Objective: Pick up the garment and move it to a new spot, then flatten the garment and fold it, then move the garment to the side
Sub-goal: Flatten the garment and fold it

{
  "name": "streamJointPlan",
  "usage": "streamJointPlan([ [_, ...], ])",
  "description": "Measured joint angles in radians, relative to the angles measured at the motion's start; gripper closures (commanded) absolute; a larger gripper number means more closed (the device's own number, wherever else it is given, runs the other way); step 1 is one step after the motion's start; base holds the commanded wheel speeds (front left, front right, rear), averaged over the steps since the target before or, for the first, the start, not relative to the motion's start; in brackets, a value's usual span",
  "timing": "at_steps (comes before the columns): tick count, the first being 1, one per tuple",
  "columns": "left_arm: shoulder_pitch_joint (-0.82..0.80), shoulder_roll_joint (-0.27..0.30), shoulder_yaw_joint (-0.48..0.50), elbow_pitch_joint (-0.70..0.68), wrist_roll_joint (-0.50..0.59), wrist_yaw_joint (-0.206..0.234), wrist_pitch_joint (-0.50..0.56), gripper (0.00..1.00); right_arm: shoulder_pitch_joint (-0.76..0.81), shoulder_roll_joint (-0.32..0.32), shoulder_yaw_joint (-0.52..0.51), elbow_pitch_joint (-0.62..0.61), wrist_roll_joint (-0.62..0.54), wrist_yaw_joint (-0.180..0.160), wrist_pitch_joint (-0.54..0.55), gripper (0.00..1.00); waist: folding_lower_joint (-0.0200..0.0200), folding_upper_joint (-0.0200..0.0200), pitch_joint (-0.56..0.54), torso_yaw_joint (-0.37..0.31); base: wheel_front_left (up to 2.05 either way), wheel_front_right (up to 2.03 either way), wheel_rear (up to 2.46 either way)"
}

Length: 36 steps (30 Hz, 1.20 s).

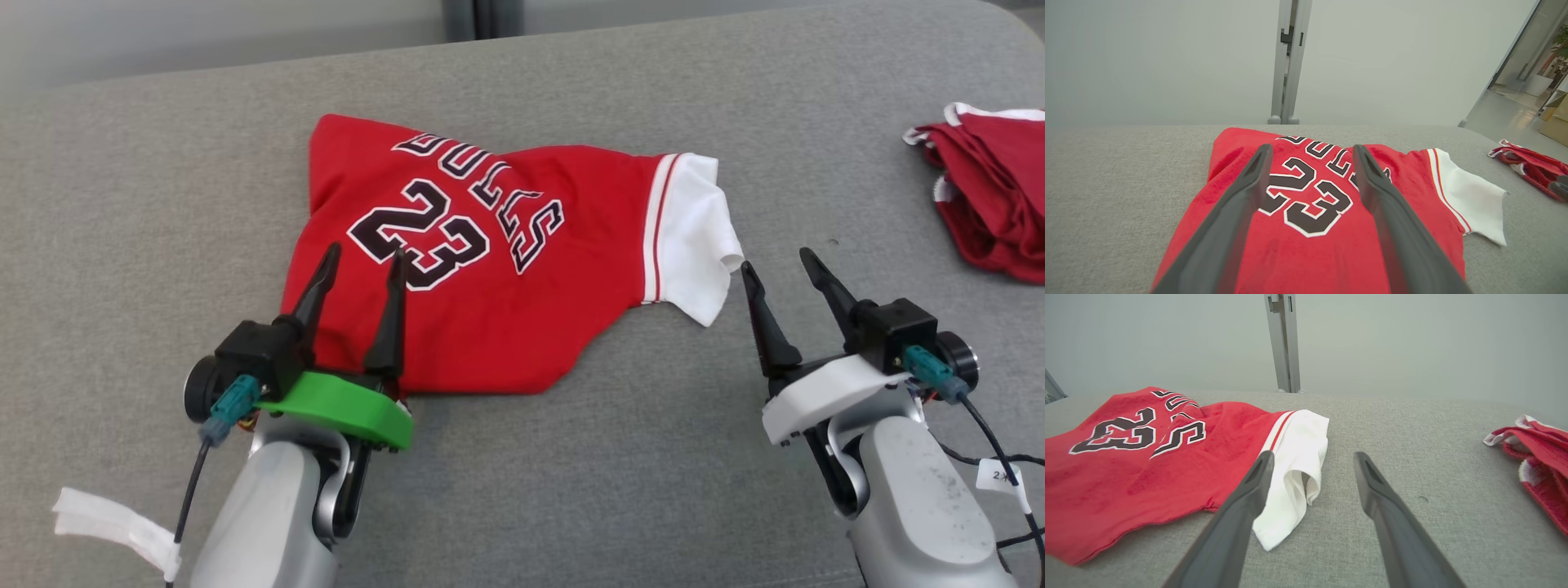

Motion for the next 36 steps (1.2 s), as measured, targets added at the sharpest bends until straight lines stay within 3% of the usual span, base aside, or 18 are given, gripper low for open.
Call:
streamJointPlan([
  [16,0.117,-0.014,0.086,-0.023,-0.001,0.000,0.000,0.00,-0.126,0.000,-0.163,0.264,-0.100,0.000,-0.001,0.00,0.0000,0.0000,0.032,0.167,0.00,0.00,0.00],
  [17,0.120,-0.016,0.091,-0.023,-0.001,0.000,0.000,0.00,-0.129,0.000,-0.161,0.276,-0.101,0.000,-0.001,0.09,0.0000,0.0000,0.034,0.171,0.00,0.00,0.00],
  [18,0.122,-0.017,0.097,-0.024,-0.001,0.000,0.000,0.00,-0.132,0.000,-0.156,0.287,-0.098,0.000,-0.001,0.75,0.0000,0.0000,0.036,0.174,0.00,0.00,0.00],
  [19,0.123,-0.017,0.101,-0.024,-0.001,0.000,0.000,0.00,-0.134,0.000,-0.152,0.291,-0.095,0.000,-0.001,1.00,0.0000,0.0000,0.036,0.175,0.00,0.00,0.00],
  [23,0.134,-0.018,0.111,-0.025,-0.001,0.000,0.000,0.00,-0.154,0.000,-0.138,0.295,-0.067,0.000,-0.001,1.00,0.0000,0.0000,0.035,0.175,0.00,0.00,0.00],
  [28,0.138,-0.021,0.117,-0.021,-0.001,0.000,0.000,0.00,-0.183,-0.001,-0.067,0.182,0.019,0.000,-0.001,1.00,0.0000,0.0000,0.021,0.175,0.00,0.00,0.00],
  [30,0.144,-0.021,0.118,-0.019,-0.001,0.000,0.000,0.00,-0.211,-0.001,0.016,0.108,0.091,0.000,-0.001,1.00,0.0000,0.0000,0.012,0.176,0.00,0.00,0.00],
  [32,0.160,-0.022,0.121,-0.012,-0.001,0.000,0.000,0.00,-0.274,-0.002,0.192,0.005,0.230,-0.001,-0.001,1.00,0.0000,0.0000,-0.006,0.175,0.00,0.00,0.00],
  [36,0.176,-0.023,0.109,0.002,0.000,0.000,0.000,0.00,-0.461,0.000,0.410,-0.077,0.384,0.000,-0.001,1.00,0.0000,0.0000,-0.043,0.183,0.00,0.00,0.00],
])
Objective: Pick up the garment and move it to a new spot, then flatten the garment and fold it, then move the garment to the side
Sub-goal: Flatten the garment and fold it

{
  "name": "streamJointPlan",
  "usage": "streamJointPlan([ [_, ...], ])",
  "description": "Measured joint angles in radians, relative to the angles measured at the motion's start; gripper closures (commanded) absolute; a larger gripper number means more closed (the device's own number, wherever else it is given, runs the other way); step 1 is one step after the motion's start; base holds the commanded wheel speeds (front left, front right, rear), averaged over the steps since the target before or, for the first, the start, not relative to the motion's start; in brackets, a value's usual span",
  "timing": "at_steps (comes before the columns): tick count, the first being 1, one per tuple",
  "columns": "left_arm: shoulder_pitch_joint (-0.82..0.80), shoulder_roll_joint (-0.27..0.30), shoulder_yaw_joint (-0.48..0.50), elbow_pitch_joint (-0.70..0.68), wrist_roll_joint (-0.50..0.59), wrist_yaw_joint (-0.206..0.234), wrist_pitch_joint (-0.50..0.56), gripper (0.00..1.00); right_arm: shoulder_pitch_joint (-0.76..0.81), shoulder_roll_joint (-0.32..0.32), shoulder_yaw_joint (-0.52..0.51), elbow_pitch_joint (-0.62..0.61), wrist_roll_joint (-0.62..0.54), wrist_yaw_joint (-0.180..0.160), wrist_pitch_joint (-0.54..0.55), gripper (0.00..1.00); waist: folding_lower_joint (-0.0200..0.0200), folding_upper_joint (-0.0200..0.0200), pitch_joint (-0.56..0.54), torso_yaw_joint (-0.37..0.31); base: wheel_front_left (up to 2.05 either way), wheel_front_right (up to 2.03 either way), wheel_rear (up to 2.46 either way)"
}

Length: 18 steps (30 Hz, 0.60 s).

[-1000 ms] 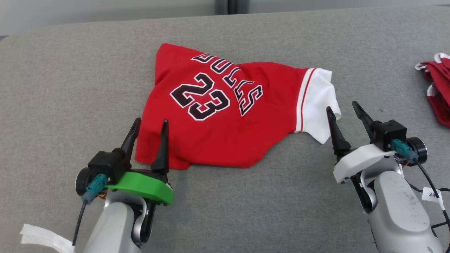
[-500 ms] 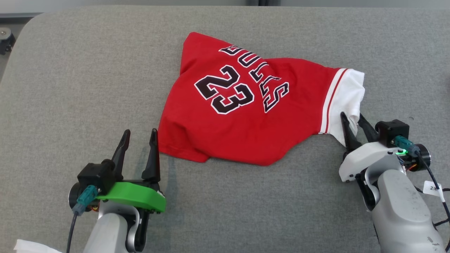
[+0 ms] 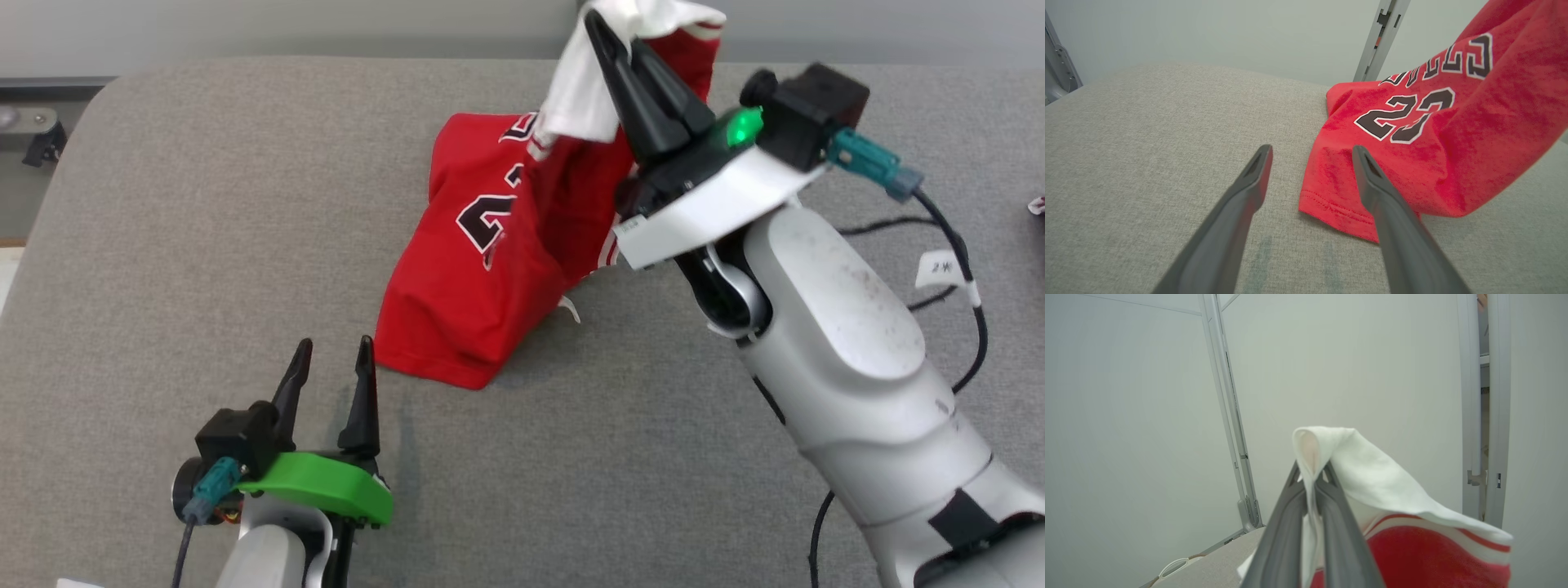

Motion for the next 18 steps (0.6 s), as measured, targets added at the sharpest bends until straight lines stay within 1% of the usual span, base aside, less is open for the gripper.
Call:
streamJointPlan([
  [3,0.005,-0.001,-0.025,0.005,-0.007,0.000,0.000,0.00,-0.147,0.000,0.058,0.015,0.052,0.000,0.000,1.00,0.0000,0.0000,-0.015,0.020,0.00,0.00,0.00],
  [5,0.008,-0.001,-0.042,0.008,-0.012,0.000,0.000,0.00,-0.254,-0.001,0.070,0.042,0.073,0.000,0.000,1.00,0.0000,0.0000,-0.021,0.038,0.00,0.00,0.00],
  [7,0.011,-0.002,-0.060,0.013,-0.017,0.000,0.000,0.00,-0.364,-0.001,0.063,0.092,0.076,0.000,0.000,1.00,0.0000,0.0000,-0.026,0.060,0.00,0.00,0.00],
  [9,0.016,-0.002,-0.073,0.022,-0.026,0.000,0.000,0.00,-0.464,0.002,0.037,0.175,0.071,0.000,0.000,1.00,0.0000,0.0000,-0.031,0.086,0.00,0.00,0.00],
  [14,0.020,-0.002,-0.100,0.033,-0.045,0.000,0.000,0.00,-0.621,-0.003,0.007,0.355,-0.038,0.000,0.000,1.00,0.0000,0.0000,-0.037,0.152,0.00,0.00,0.00],
  [18,0.021,-0.001,-0.086,0.028,-0.045,0.000,0.000,0.00,-0.642,0.004,-0.072,0.487,-0.132,0.001,0.000,1.00,0.0000,0.0000,-0.034,0.181,0.00,0.00,0.00],
])
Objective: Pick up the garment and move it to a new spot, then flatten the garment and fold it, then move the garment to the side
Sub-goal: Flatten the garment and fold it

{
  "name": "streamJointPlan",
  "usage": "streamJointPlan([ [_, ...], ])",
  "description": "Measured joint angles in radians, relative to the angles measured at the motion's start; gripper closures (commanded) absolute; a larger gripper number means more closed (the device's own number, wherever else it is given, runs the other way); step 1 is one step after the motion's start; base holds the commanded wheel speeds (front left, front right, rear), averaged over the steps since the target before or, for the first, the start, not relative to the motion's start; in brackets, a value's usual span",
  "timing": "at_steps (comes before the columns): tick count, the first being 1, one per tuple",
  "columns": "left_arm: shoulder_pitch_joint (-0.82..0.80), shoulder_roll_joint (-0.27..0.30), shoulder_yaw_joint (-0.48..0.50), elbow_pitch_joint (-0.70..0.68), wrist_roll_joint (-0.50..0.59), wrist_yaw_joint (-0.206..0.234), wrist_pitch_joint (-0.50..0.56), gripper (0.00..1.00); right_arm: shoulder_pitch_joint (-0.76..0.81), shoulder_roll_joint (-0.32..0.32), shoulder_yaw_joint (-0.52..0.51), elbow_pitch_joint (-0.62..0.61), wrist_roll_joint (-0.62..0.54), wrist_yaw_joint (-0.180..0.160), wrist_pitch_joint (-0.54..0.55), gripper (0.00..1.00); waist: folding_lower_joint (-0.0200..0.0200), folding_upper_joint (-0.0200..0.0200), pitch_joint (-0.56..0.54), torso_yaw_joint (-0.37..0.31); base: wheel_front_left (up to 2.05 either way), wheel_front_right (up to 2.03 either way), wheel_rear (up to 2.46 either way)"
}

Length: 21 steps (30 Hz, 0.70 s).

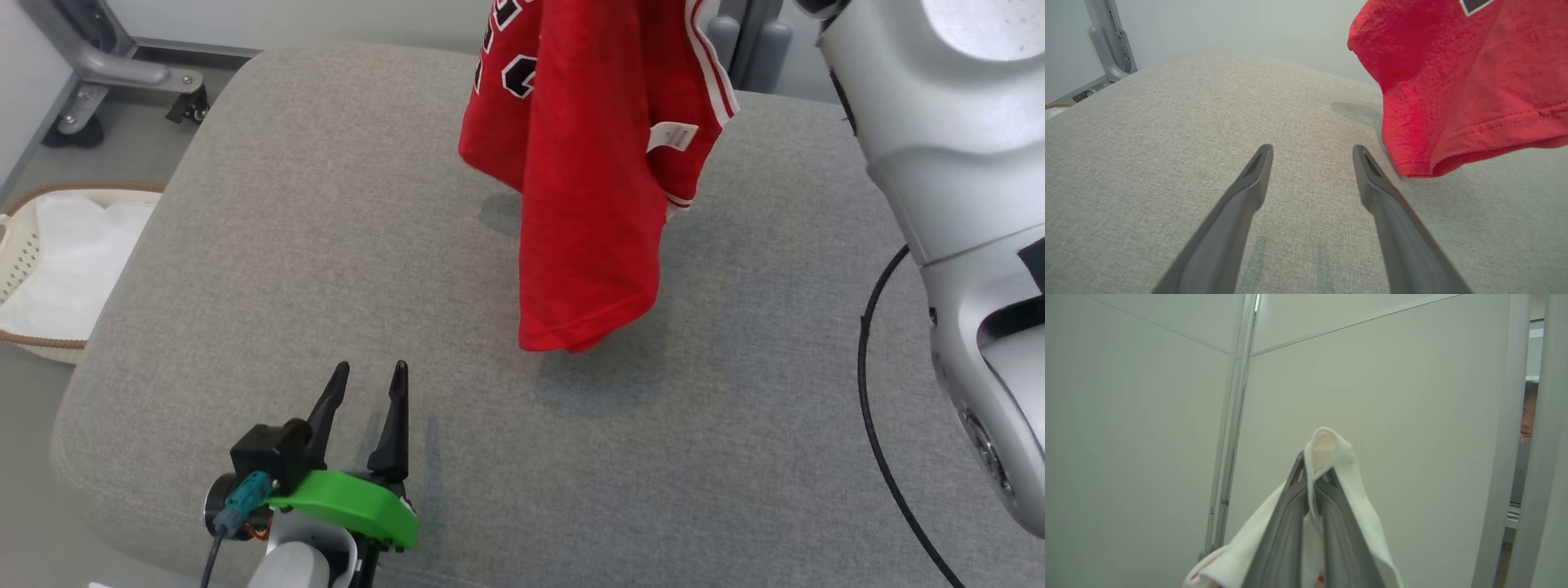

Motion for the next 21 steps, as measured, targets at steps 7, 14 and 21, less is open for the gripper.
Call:
streamJointPlan([
  [7,-0.006,0.000,0.017,-0.018,0.025,0.000,0.000,0.00,0.134,-0.053,-0.244,0.208,-0.258,0.000,0.001,1.00,0.0000,0.0000,0.010,-0.039,0.00,0.00,0.00],
  [14,-0.046,0.000,-0.033,-0.036,0.032,0.000,0.000,0.00,0.410,-0.146,-0.431,0.192,-0.377,0.000,0.000,1.00,0.0000,0.0001,0.037,-0.113,0.00,0.00,0.00],
  [21,-0.065,0.002,-0.098,-0.038,0.044,0.000,0.000,0.00,0.668,-0.139,-0.571,0.038,-0.393,0.000,0.000,0.00,0.0000,0.0001,0.056,-0.180,0.00,0.00,0.00],
])
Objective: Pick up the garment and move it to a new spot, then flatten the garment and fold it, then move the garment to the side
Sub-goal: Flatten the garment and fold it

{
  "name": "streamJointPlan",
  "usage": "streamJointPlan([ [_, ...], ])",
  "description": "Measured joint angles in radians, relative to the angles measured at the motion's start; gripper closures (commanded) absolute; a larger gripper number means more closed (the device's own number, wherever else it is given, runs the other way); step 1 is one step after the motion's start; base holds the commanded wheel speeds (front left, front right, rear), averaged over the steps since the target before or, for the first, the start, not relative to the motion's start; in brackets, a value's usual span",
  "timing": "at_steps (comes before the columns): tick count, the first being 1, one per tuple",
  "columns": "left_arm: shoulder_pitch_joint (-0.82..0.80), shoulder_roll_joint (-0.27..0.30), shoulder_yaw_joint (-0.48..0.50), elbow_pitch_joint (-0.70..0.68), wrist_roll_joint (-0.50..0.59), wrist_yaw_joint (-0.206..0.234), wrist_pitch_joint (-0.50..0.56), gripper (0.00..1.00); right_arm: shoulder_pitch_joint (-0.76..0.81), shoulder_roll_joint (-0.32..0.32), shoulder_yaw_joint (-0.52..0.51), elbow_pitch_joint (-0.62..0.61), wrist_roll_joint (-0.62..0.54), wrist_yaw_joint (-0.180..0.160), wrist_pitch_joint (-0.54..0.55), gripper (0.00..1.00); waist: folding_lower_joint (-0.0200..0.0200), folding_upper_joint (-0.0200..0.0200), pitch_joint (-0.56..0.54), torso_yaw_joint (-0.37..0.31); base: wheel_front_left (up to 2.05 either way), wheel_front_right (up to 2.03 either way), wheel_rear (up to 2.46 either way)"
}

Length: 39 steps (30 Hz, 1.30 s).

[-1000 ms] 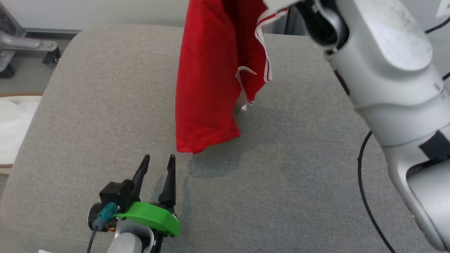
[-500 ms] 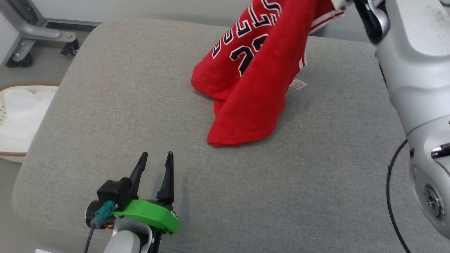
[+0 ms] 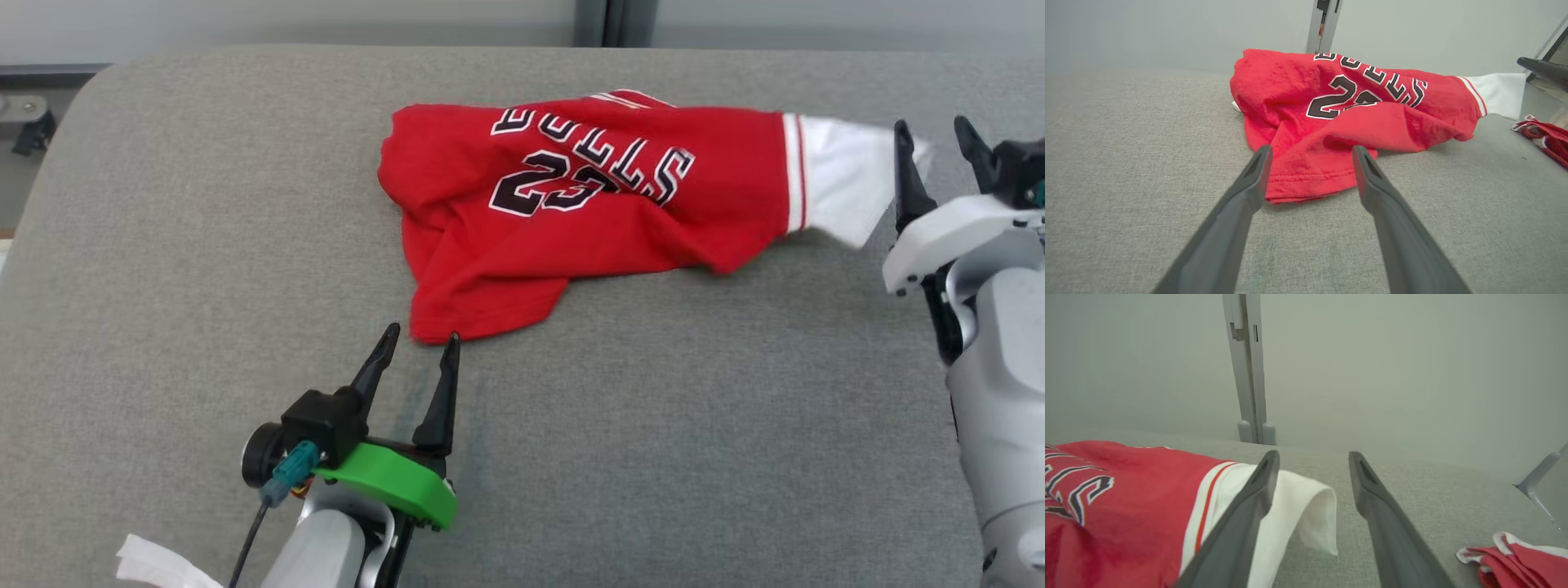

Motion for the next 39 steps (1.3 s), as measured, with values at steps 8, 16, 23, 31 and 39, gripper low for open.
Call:
streamJointPlan([
  [8,-0.008,0.022,-0.005,0.032,0.006,0.000,0.000,0.00,0.183,0.084,-0.010,-0.235,0.005,0.000,0.000,0.00,0.0000,0.0000,0.014,-0.081,0.00,0.00,0.00],
  [16,-0.048,0.038,0.025,0.096,0.071,0.000,0.000,0.00,0.292,0.126,0.027,-0.355,0.039,0.000,0.000,0.00,0.0000,0.0000,0.048,-0.145,0.00,0.00,0.00],
  [23,-0.091,0.049,0.119,0.114,0.141,0.009,0.000,0.00,0.314,0.132,0.044,-0.398,0.068,0.000,0.000,0.00,0.0000,0.0000,0.089,-0.173,0.00,0.00,0.00],
  [31,-0.111,0.047,0.116,0.195,0.157,0.004,0.000,1.00,0.322,0.134,0.074,-0.408,0.131,0.000,0.000,0.00,0.0000,0.0000,0.116,-0.201,0.00,0.00,0.00],
  [39,-0.119,0.048,0.046,0.053,0.098,0.004,0.000,1.00,0.371,0.133,0.043,-0.395,0.136,0.000,0.000,0.00,0.0000,0.0000,0.076,-0.192,0.00,0.00,0.00],
])
